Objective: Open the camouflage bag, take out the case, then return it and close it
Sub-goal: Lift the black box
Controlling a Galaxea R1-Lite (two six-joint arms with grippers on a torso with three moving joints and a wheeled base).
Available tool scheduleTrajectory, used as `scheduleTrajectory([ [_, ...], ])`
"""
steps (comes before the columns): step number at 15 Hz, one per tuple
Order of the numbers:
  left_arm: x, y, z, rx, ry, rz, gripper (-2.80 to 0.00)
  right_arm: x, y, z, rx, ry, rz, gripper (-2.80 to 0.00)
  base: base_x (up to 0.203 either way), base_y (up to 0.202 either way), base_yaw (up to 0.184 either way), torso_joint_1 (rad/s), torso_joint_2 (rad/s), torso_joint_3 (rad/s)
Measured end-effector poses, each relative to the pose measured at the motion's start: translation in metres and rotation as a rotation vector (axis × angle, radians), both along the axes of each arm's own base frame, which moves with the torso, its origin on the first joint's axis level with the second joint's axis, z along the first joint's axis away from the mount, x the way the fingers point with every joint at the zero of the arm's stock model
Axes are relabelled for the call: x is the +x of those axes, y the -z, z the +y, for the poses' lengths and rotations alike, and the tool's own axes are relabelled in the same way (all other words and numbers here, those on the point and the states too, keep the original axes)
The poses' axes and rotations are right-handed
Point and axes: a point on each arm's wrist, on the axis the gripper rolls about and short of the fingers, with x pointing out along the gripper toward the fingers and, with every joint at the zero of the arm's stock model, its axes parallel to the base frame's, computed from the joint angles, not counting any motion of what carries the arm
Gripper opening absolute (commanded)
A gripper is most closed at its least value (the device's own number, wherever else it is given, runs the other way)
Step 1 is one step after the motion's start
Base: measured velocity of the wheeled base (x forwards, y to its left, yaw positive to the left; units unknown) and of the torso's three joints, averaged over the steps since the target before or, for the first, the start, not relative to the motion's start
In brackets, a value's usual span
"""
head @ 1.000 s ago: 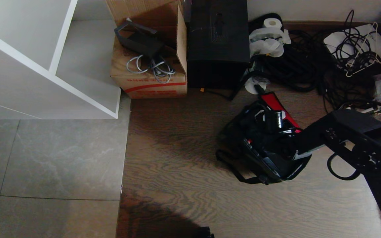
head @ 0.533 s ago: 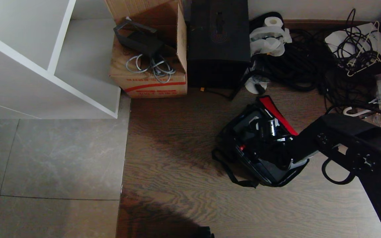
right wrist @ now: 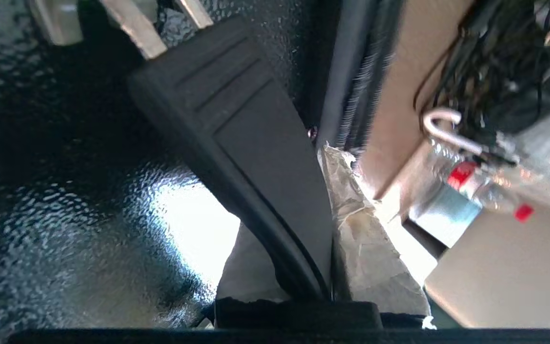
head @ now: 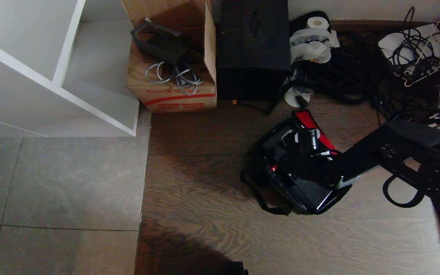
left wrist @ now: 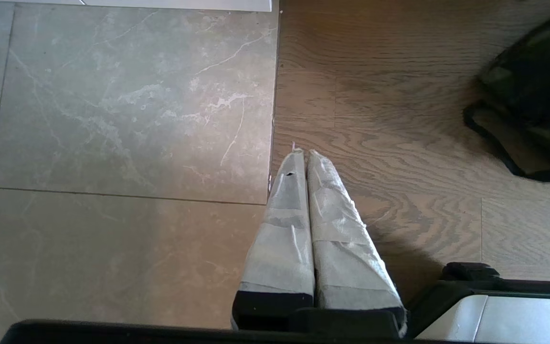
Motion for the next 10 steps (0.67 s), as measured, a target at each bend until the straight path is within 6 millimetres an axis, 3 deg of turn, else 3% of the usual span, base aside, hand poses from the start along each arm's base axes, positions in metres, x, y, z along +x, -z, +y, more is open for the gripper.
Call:
scheduleTrajectory([
  [4, 0.0, 0.0, 0.0, 0.0, 0.0, 0.0, -2.8, -0.017, -0.033, -0.009, 0.01, 0.024, -0.046, -2.8, 0.0, 0.0, 0.0, 0.0, 0.0, 0.0],
  [10, 0.0, 0.0, 0.0, 0.0, 0.0, 0.0, -2.8, -0.038, -0.069, -0.006, 0.004, -0.01, -0.077, -2.8, 0.0, 0.0, 0.0, 0.0, 0.0, 0.0],
])
